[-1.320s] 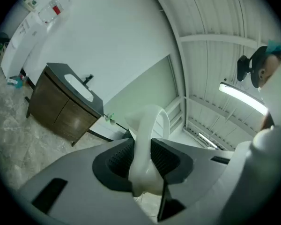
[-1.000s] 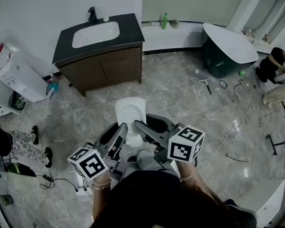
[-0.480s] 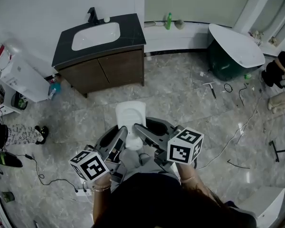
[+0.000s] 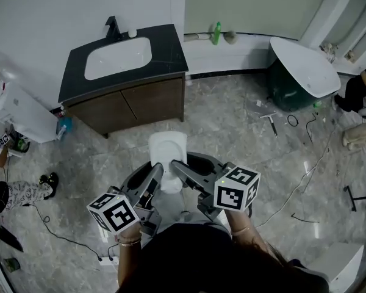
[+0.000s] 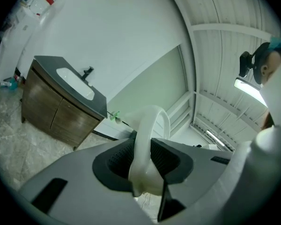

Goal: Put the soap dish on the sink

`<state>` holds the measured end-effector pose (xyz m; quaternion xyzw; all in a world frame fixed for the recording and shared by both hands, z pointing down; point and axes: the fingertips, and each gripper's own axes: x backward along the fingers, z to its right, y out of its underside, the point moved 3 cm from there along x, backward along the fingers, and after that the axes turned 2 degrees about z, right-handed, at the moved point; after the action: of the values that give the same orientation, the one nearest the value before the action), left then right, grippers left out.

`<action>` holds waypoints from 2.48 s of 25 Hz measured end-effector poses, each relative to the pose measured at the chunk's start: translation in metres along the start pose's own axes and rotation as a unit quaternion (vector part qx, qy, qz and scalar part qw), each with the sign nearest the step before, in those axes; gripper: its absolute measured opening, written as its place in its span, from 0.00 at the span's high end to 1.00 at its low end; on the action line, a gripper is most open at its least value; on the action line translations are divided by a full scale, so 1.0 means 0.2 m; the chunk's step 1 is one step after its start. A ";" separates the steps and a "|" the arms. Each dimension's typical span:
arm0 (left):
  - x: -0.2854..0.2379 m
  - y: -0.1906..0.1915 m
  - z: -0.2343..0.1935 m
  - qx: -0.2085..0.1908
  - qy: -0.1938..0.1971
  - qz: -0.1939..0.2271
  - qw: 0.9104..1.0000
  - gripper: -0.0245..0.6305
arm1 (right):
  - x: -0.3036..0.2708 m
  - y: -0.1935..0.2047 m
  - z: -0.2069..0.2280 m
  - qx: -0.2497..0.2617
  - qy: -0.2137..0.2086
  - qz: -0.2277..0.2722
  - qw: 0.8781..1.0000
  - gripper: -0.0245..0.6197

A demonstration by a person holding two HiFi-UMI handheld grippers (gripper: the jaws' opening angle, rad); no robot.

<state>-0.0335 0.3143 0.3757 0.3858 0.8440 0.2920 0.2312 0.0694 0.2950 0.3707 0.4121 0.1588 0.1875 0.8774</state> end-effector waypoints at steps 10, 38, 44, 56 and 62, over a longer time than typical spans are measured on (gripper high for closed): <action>-0.46 -0.63 -0.31 -0.013 0.031 0.003 0.999 0.78 | -0.54 -0.51 0.33 0.017 0.020 0.017 1.000 0.76; -1.62 -1.25 -0.76 -0.003 -0.005 0.021 1.000 0.78 | -1.15 -1.29 1.37 0.015 -0.013 -0.009 1.000 0.76; -1.91 -1.40 -0.93 0.005 -0.030 0.022 0.999 0.78 | -1.34 -1.46 1.66 0.011 -0.023 -0.035 0.999 0.76; -2.26 -1.57 -1.35 0.001 -0.049 -0.037 0.998 0.78 | -1.71 -1.50 2.07 -0.008 0.023 -0.057 0.998 0.76; -2.45 -1.64 -1.63 0.005 -0.062 -0.082 0.995 0.78 | -1.95 -1.50 2.31 -0.024 0.047 -0.075 0.996 0.76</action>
<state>-0.1124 -0.3480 0.4722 0.3339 0.8584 0.2430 0.3044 -0.0137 -0.3680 0.4669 0.3686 0.2264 0.1438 0.8900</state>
